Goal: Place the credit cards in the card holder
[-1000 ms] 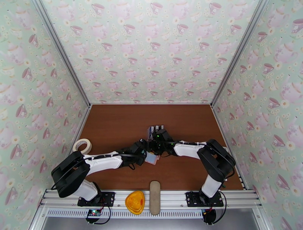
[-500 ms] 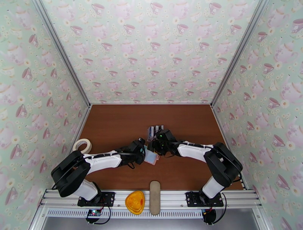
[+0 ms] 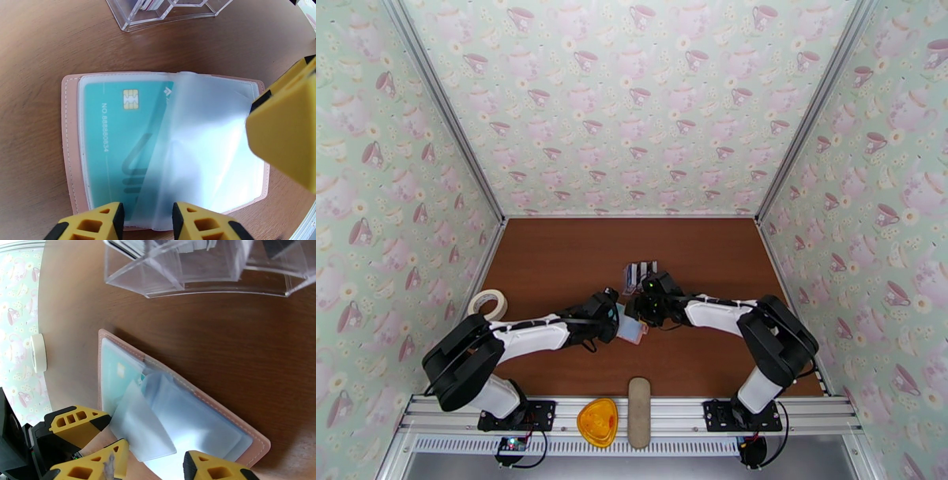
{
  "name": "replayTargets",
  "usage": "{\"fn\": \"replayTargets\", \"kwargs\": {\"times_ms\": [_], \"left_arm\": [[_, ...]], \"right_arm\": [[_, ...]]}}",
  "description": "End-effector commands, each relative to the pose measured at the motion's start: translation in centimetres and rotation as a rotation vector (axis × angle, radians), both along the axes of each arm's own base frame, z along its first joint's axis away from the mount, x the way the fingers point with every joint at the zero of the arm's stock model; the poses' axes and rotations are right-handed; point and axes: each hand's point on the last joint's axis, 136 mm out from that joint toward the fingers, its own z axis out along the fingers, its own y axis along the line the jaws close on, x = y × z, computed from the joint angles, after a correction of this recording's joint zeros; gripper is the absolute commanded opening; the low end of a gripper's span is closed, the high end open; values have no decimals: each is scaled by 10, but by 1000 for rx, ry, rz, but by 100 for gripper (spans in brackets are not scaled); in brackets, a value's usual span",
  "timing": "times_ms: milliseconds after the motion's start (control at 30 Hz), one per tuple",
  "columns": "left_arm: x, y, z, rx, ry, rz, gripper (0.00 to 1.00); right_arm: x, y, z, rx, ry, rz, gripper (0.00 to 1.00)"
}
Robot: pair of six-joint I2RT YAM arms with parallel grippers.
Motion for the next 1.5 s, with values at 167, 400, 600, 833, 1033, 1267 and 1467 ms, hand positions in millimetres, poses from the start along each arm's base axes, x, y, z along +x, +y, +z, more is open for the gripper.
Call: {"fn": "replayTargets", "kwargs": {"times_ms": [167,400,600,833,1033,1267,1467], "left_arm": [[-4,3,4,-9,17,1,40],[3,2,36,-19,-27,3,41],[10,9,68,-13,-93,39,42],[19,28,70,13,-101,102,42],[26,27,36,32,-46,107,42],[30,25,3,63,20,118,39],[22,21,-10,47,75,105,33]], "right_arm": [[16,16,4,60,-17,-4,51],[25,34,17,94,-38,14,50],[24,56,27,137,-44,49,49],[29,71,12,150,-10,54,48],[27,69,-3,125,12,37,48],[18,60,-13,103,34,31,46],[14,44,-15,73,34,28,48]]}}
